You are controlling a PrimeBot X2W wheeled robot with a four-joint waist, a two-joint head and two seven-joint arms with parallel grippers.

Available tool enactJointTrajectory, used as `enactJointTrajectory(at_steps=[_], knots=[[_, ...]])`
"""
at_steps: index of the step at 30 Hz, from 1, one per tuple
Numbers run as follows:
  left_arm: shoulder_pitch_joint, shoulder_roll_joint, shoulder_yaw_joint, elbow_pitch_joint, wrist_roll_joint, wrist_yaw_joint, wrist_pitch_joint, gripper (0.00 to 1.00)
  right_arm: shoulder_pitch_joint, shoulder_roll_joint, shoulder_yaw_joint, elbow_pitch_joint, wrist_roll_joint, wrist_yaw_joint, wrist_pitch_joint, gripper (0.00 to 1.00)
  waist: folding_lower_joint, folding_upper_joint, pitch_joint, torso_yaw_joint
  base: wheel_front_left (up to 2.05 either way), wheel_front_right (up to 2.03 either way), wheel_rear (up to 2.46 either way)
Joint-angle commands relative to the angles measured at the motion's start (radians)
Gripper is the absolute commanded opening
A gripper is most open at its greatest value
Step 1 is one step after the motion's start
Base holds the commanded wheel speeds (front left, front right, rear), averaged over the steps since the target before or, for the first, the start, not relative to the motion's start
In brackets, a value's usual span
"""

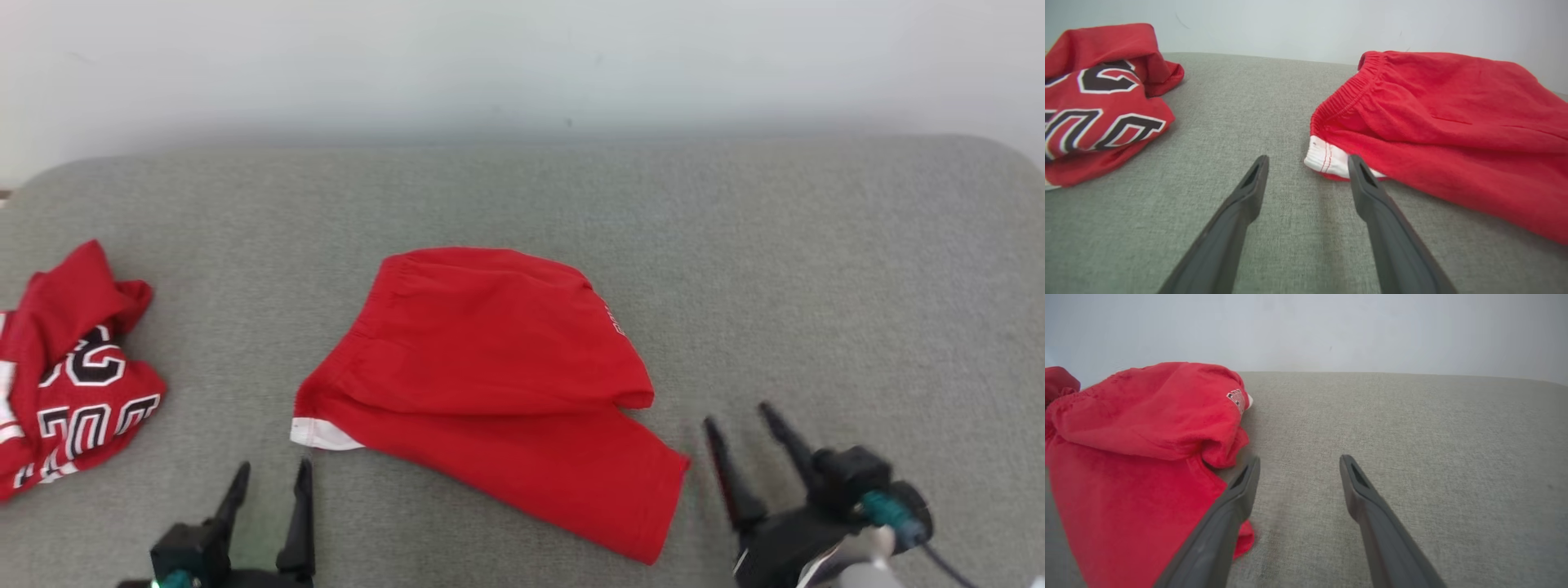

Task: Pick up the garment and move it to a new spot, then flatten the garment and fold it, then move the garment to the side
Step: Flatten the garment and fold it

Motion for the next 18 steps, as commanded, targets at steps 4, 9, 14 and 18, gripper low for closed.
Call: enactJointTrajectory(at_steps=[4,9,14,18], knots=[[0.055,-0.001,-0.027,-0.011,-0.042,0.013,-0.005,1.0,0.04,-0.024,0.104,-0.003,0.024,-0.001,-0.001,1.0,0.0001,0.0,-0.043,0.043,0.0,0.0,0.0],[0.088,-0.001,-0.059,-0.027,-0.066,0.027,-0.005,1.0,0.073,-0.047,0.196,-0.008,0.07,-0.001,-0.001,1.0,0.0001,0.0,-0.058,0.072,0.0,0.0,0.0],[0.1,-0.001,-0.079,-0.038,-0.072,0.032,-0.005,1.0,0.096,-0.067,0.237,-0.006,0.099,-0.001,-0.001,1.0,0.0001,0.0,-0.052,0.086,0.0,0.0,0.0],[0.093,-0.001,-0.09,-0.036,-0.08,0.035,-0.005,1.0,0.108,-0.075,0.225,0.009,0.105,-0.001,-0.001,1.0,0.0001,0.0,-0.051,0.091,0.0,0.0,0.0]])
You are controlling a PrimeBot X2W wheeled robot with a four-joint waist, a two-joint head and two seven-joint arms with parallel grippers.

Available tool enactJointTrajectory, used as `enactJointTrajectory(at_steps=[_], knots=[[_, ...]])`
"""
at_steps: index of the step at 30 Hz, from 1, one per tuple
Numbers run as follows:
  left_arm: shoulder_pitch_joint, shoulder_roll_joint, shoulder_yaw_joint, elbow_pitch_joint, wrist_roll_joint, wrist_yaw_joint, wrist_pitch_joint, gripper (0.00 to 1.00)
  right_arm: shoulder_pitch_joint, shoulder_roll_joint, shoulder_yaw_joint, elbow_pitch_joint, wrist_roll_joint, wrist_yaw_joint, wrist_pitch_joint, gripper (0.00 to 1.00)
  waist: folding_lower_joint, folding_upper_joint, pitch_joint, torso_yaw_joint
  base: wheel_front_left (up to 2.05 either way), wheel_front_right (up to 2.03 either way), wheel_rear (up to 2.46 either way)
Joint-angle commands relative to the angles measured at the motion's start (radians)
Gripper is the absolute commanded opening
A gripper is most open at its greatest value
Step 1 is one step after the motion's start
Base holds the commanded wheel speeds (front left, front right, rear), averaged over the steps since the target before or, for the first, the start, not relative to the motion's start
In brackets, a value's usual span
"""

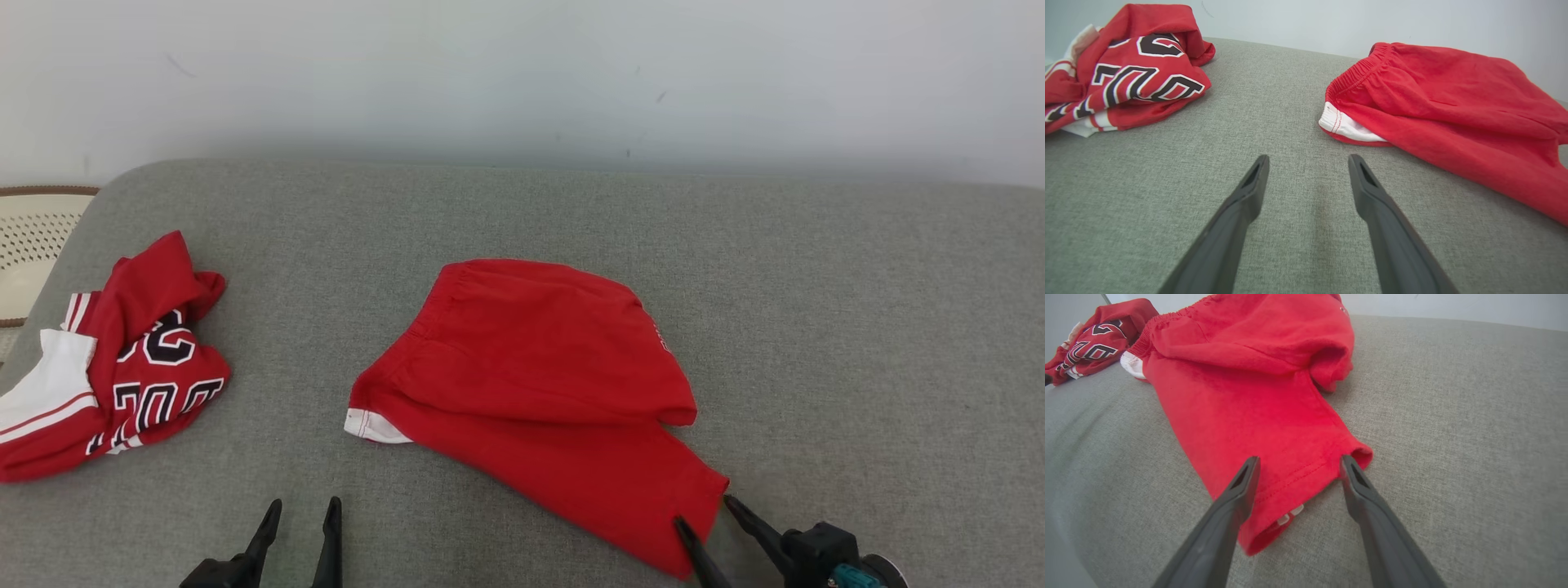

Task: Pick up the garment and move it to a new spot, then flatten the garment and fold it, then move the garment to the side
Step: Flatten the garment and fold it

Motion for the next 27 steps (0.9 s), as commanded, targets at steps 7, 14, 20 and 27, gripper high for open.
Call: enactJointTrajectory(at_steps=[7,14,20,27], knots=[[0.004,0.0,-0.003,0.005,-0.005,-0.001,-0.005,1.0,0.002,0.026,-0.059,0.05,0.009,-0.001,-0.001,1.0,0.0001,0.0,-0.005,0.0,0.0,0.0,0.0],[-0.008,0.0,-0.014,-0.001,0.003,-0.007,-0.005,1.0,-0.029,0.05,-0.039,0.101,0.029,-0.001,-0.001,1.0,0.0001,0.0,-0.001,0.018,0.0,0.0,0.0],[-0.003,0.0,-0.013,-0.006,0.009,-0.005,-0.005,1.0,-0.054,0.054,-0.034,0.108,0.043,-0.001,-0.001,0.24,0.0001,0.0,0.005,0.026,0.0,0.0,0.0],[0.002,0.0,-0.017,-0.006,0.001,-0.002,-0.005,1.0,-0.094,0.028,-0.109,0.028,0.054,-0.001,-0.001,0.0,0.0001,0.0,0.018,0.028,0.0,0.0,0.0]])
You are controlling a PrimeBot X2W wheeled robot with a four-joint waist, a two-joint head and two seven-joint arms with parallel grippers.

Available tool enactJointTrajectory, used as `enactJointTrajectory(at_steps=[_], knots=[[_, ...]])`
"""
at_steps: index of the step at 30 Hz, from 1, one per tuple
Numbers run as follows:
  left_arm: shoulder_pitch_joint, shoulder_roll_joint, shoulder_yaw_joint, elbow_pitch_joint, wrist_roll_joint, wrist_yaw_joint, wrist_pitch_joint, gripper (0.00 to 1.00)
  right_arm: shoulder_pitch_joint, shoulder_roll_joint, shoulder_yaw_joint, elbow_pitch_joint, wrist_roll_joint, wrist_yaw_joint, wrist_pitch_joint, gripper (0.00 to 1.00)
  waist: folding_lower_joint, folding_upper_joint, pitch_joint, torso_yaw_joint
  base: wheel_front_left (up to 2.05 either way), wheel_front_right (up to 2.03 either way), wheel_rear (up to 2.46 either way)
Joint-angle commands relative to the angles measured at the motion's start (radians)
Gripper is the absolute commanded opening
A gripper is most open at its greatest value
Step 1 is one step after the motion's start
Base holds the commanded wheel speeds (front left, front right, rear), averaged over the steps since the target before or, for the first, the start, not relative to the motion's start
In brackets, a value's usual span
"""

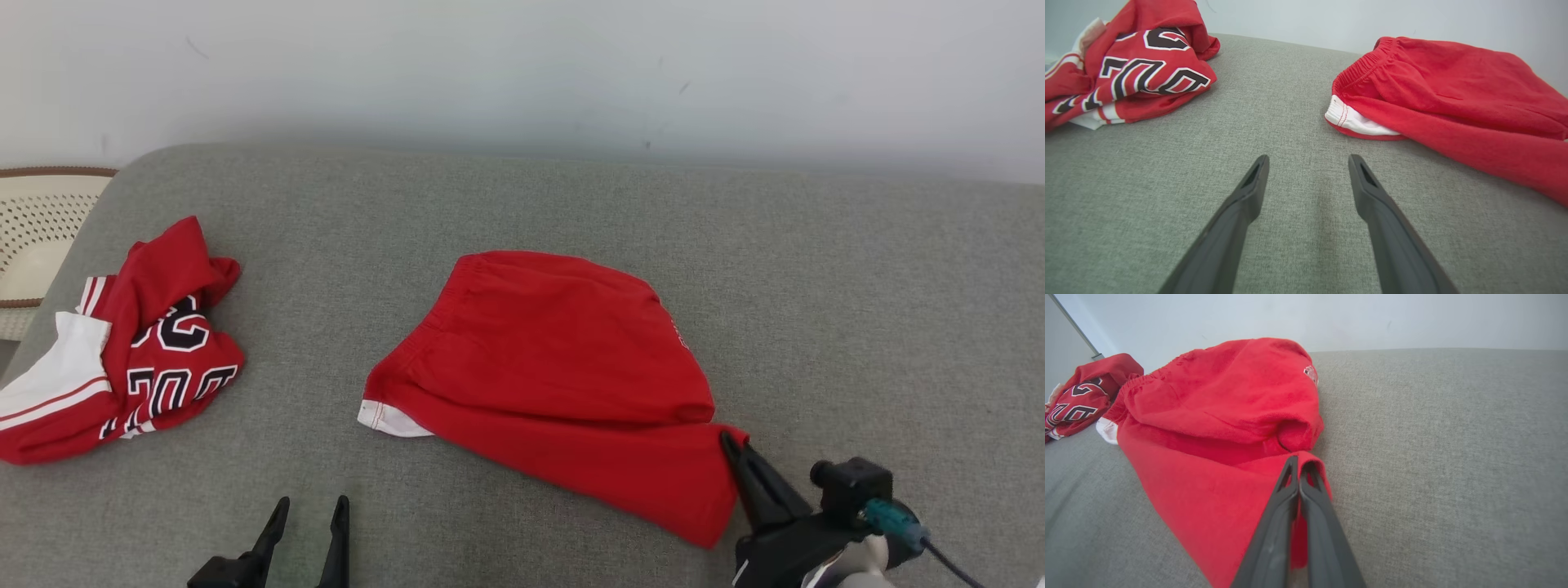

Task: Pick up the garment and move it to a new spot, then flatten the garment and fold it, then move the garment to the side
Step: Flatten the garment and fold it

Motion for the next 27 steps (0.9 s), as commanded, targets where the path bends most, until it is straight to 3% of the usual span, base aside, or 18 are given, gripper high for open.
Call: enactJointTrajectory(at_steps=[1,8,27], knots=[[0.002,0.0,-0.003,-0.003,-0.004,0.002,-0.005,1.0,-0.018,-0.007,-0.018,-0.02,0.004,-0.001,-0.001,0.0,0.0,0.0,0.004,-0.002,0.0,0.0,0.0],[-0.023,0.001,-0.033,-0.001,-0.014,-0.001,-0.005,1.0,-0.122,-0.046,-0.102,-0.021,0.013,-0.001,-0.001,0.0,0.0,0.0,0.029,0.006,0.0,0.0,0.0],[-0.139,0.0,-0.197,-0.033,-0.071,0.028,-0.005,1.0,-0.458,-0.163,-0.164,0.388,-0.101,-0.001,-0.001,0.0,0.0,0.0,0.189,0.202,0.0,0.0,0.0]])
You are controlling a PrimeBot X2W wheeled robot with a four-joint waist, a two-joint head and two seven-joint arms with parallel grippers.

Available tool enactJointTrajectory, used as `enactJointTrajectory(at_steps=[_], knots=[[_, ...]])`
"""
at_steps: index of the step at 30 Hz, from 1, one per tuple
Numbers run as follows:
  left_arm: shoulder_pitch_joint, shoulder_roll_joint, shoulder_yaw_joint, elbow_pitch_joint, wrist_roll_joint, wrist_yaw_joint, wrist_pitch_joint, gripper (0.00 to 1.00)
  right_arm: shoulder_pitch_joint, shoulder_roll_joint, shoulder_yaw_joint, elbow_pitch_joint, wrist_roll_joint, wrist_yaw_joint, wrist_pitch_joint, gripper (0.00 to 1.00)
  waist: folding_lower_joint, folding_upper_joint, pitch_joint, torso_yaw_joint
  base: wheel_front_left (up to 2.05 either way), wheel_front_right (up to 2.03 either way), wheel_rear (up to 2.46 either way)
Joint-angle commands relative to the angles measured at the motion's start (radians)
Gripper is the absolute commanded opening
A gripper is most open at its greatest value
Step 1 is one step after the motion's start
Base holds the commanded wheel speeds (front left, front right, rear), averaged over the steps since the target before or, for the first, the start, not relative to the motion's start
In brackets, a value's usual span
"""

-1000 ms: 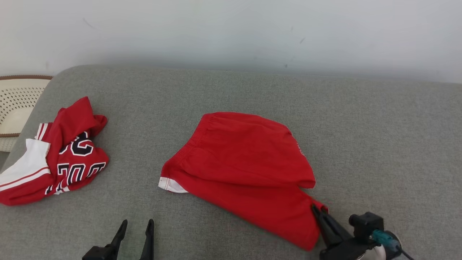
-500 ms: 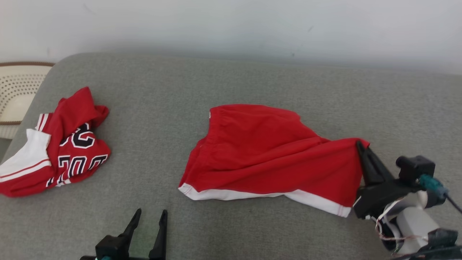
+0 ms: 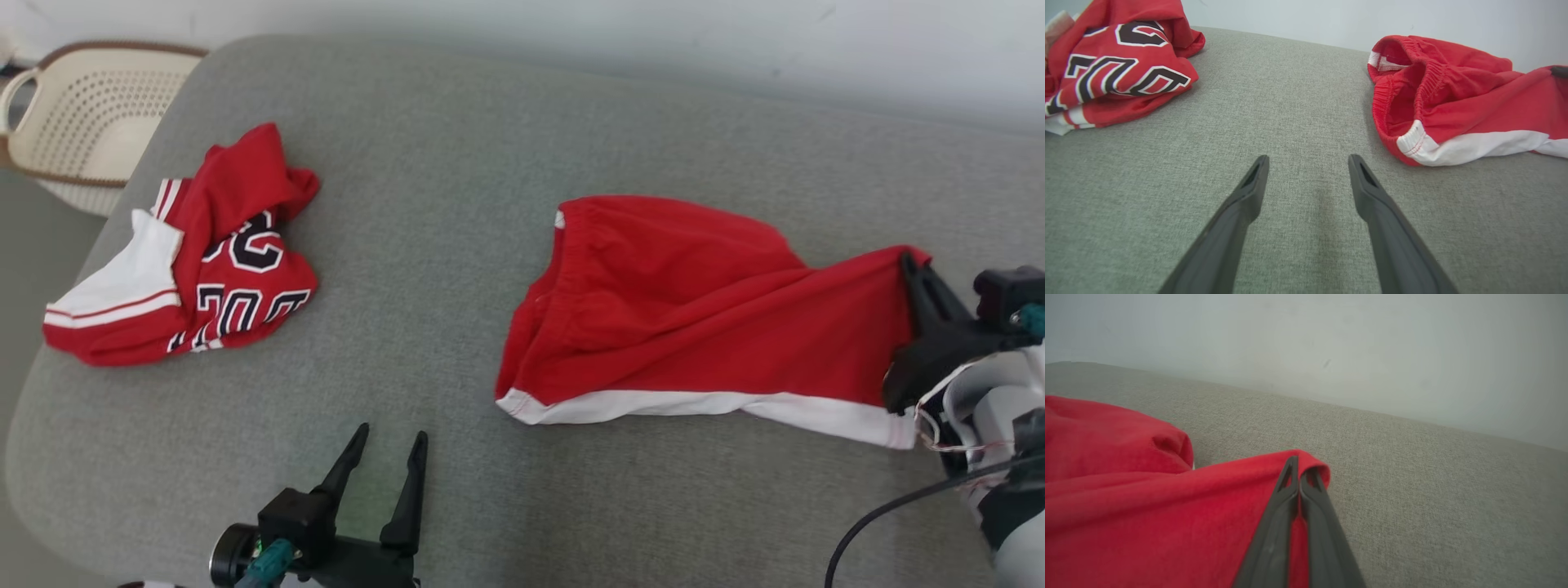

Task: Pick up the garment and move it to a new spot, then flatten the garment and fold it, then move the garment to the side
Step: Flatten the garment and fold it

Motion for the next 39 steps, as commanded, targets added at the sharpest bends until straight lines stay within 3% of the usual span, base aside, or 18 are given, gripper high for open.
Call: enactJointTrajectory(at_steps=[1,5,6,7,8,9,16,28,39], knots=[[-0.022,0.0,-0.009,-0.008,-0.009,0.006,-0.005,1.0,-0.027,-0.011,-0.009,0.022,-0.021,-0.001,-0.001,0.0,-0.0001,-0.0001,0.059,0.06,0.0,0.0,0.0],[-0.038,0.0,-0.032,-0.02,-0.02,0.014,-0.005,1.0,-0.074,-0.024,-0.028,0.094,-0.046,-0.001,-0.001,0.0,-0.0001,-0.0001,0.087,0.089,0.0,0.0,0.0],[-0.042,0.0,-0.037,-0.021,-0.023,0.016,-0.005,1.0,-0.078,-0.024,-0.029,0.109,-0.051,-0.001,-0.001,0.33,-0.0001,-0.0001,0.091,0.093,0.0,0.0,0.0],[-0.042,0.0,-0.037,-0.021,-0.023,0.016,-0.005,1.0,-0.078,-0.024,-0.029,0.109,-0.051,-0.001,-0.001,0.33,-0.0001,-0.0001,0.091,0.093,0.0,0.0,0.0],[-0.046,0.0,-0.041,-0.023,-0.025,0.016,-0.005,1.0,-0.082,-0.025,-0.029,0.124,-0.057,-0.001,-0.001,0.49,-0.0001,-0.0001,0.093,0.096,0.0,0.0,0.0],[-0.051,0.0,-0.044,-0.024,-0.026,0.02,-0.005,1.0,-0.088,-0.023,-0.035,0.134,-0.056,-0.001,-0.001,0.99,-0.0001,-0.0001,0.095,0.097,0.0,0.0,0.0],[-0.031,0.0,-0.037,-0.02,-0.017,0.03,-0.005,1.0,-0.045,0.006,-0.067,0.135,-0.062,-0.001,-0.001,1.0,-0.0001,-0.0001,0.052,0.061,0.0,0.0,0.0],[0.03,0.0,0.01,-0.007,-0.002,0.004,-0.005,1.0,0.137,0.041,-0.13,-0.04,-0.029,-0.001,-0.001,1.0,-0.0001,-0.0001,-0.086,-0.09,0.0,0.0,0.0],[0.084,0.0,0.038,0.009,0.021,-0.018,-0.005,1.0,0.345,0.116,-0.092,-0.202,-0.021,-0.001,-0.001,1.0,-0.0001,-0.0001,-0.175,-0.198,0.0,0.0,0.0]])
